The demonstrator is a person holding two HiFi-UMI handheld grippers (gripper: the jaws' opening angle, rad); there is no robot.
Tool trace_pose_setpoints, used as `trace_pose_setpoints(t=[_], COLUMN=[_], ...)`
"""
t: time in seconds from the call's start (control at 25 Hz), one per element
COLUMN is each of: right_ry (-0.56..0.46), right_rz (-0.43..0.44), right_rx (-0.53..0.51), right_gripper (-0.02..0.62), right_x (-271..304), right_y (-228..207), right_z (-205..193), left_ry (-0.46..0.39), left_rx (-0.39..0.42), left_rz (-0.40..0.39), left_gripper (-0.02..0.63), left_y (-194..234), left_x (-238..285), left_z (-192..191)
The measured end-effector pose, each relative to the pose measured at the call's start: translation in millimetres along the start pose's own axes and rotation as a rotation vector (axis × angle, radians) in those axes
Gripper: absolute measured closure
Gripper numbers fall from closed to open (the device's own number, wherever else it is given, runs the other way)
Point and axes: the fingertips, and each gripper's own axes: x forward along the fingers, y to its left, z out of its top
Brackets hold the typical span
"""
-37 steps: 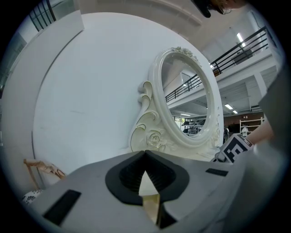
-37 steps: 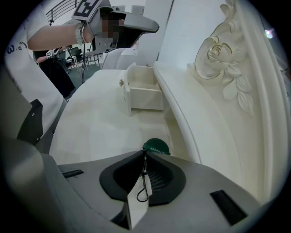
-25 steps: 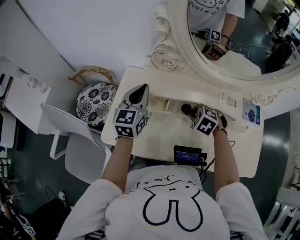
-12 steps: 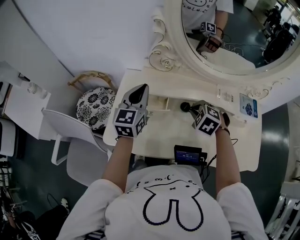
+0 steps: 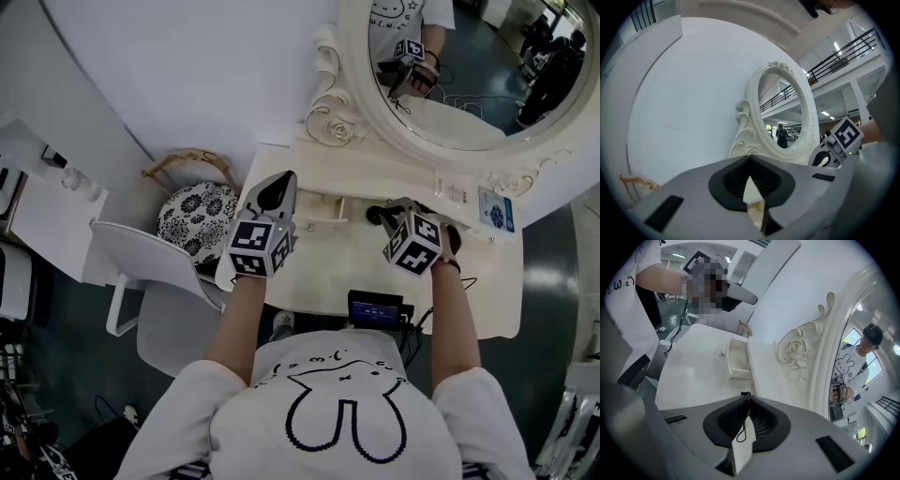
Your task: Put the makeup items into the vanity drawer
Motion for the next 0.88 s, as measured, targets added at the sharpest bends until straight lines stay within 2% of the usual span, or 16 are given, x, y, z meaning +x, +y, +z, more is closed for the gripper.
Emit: trace_pose_setpoints(t=[0.44,0.88], right_ry=[-0.061,-0.119], right_rz=[-0.036,-0.005], right_rx=[-0.038,-0.094], right_gripper=[0.592,0.592], right_x=[6.0,31.6], right_y=[3.1,16.6], right_z=[57.4,122.4], left_ry=[-0.014,-0.018], left_rx=[0.010,0.004], left_rz=[0.035,0.104], left_gripper=[0.601,0.601], left_y=[36.7,91.2], left_x=[-26.3,-59.6], left_z=[6.9,5.4])
